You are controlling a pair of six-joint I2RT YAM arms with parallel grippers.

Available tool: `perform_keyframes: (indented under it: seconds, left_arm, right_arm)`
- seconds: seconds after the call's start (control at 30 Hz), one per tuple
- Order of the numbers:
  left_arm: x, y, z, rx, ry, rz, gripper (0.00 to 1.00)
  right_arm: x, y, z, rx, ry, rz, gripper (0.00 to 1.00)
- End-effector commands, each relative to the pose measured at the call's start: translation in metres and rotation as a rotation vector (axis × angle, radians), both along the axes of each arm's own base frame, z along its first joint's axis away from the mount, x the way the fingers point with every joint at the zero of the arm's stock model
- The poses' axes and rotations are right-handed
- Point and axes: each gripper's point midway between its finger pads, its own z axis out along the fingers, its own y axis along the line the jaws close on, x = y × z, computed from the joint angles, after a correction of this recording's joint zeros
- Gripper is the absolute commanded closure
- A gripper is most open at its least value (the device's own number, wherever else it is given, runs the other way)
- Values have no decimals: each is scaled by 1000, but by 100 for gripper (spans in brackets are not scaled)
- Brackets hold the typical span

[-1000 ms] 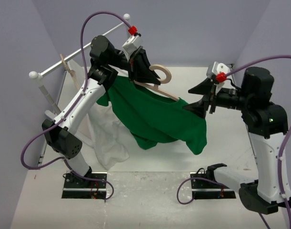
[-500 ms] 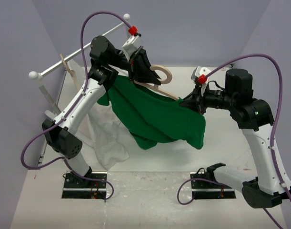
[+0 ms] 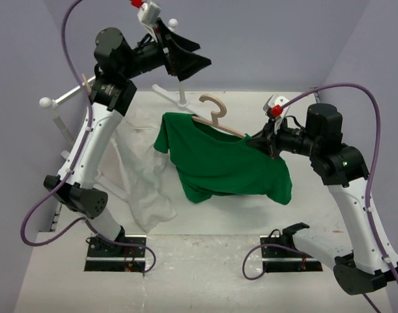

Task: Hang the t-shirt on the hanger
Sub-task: Place the hanger at the clothesline.

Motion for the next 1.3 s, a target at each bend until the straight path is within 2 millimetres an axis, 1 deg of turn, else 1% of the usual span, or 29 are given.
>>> perform_keyframes:
  seconds: [0.0,0.03,0.13,0.2,0.33,0.37,0.4,0.43,0.47,0.5,0.53,0.57,0.6,0.63,0.7,0.77,0.8,0.87,0.93,0.97,1.0,1.03,1.13,1.27]
  left_arm:
    - [56,78,14,-16,116,602,0]
    - [59,93,16,-22,119,687,0]
    - [42,114,34,-45,61,767,0]
    - [34,126,43,-57,32,814,0]
    - [11,154,56,-72,-10,921,0]
    - [4,165,54,-76,-10,964,0]
    - [-7,175,56,-92,-22,993,0]
    - [-26,183,67,-125,-52,996,0]
    - [-31,192,59,-124,-50,1034,0]
    - [-42,201,56,-133,-60,1063,0]
    - [-60,211,61,-157,-86,1079,0]
    - [-74,220,62,-167,-105,1101,0]
    - [-83,228,60,-166,-119,1126,0]
    - [-86,234,53,-146,-128,1151,0]
    - [-114,252,59,-184,-168,1192,0]
    - [-130,264,59,-197,-188,1225,0]
    - [-135,268,59,-196,-194,1235,0]
    - [-147,274,61,-190,-211,1249,0]
    - [-151,277,61,-183,-213,1258,0]
    - [-154,279,61,-183,-215,1262,0]
    - [-156,281,61,-186,-217,1268,0]
    - [-158,283,59,-187,-214,1275,0]
    - [-159,285,59,-188,-216,1283,0]
    - [-157,284,58,-184,-214,1284,0]
  right_arm:
    - [25,0,15,71,-5,-102,100]
    - [28,2,16,86,3,-108,100]
    - [38,11,28,166,-15,-106,100]
    - [44,16,30,196,-18,-100,100]
    - [58,24,36,258,-22,-110,100]
    - [64,26,44,299,-47,-116,100]
    - [70,30,51,332,-63,-115,100]
    - [74,33,51,341,-60,-106,100]
    - [78,40,55,350,-59,-93,100]
    - [82,47,59,353,-58,-84,100]
    - [88,54,61,348,-57,-80,100]
    - [95,62,63,343,-58,-81,100]
    - [103,71,65,339,-61,-84,100]
    - [112,81,68,341,-67,-93,100]
    - [127,92,74,353,-82,-123,100]
    - [141,104,87,382,-104,-145,100]
    - [154,113,81,377,-95,-167,100]
    - [167,133,80,377,-97,-169,100]
    - [177,146,89,387,-122,-185,100]
    - [184,151,81,378,-114,-203,100]
    - [191,159,87,392,-127,-219,100]
    - [197,168,83,400,-126,-219,100]
    - [211,177,83,429,-136,-256,100]
    - [222,184,94,501,-174,-285,100]
